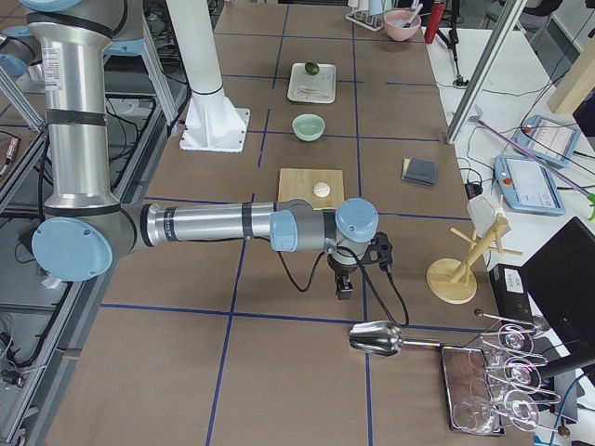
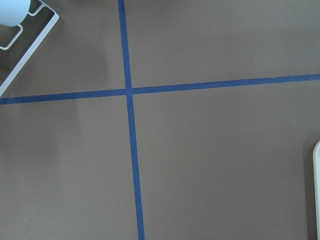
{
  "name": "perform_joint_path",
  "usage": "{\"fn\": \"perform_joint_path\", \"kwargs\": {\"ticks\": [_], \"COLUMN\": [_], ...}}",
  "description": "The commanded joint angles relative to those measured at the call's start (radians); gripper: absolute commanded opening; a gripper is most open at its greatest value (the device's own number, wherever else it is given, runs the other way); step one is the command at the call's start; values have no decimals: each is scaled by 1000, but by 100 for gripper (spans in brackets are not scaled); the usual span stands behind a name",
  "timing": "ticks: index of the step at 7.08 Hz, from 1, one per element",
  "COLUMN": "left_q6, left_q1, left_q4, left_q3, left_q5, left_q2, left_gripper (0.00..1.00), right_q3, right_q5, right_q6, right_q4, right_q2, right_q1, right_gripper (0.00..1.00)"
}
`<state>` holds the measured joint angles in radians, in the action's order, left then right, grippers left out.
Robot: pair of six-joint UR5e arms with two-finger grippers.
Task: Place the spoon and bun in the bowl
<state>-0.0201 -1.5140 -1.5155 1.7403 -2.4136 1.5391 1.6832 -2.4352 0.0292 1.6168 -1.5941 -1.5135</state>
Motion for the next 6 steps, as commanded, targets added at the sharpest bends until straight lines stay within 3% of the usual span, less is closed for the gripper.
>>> {"fn": "perform_joint_path", "kwargs": {"ticks": [1, 6], "left_q6": [43, -18], "left_q1": [0, 23], "left_q4": [-69, -112], "left_q3": [-22, -21], "left_q5": [1, 22], "left_q2": [28, 60], "left_gripper": [100, 100], "right_q3": [12, 3], "right_q5": [16, 7], "right_q6": [1, -2], "right_q4": [2, -9], "right_q2": [-7, 39], "right_q1": [-5, 9], "right_gripper": [100, 100]}}
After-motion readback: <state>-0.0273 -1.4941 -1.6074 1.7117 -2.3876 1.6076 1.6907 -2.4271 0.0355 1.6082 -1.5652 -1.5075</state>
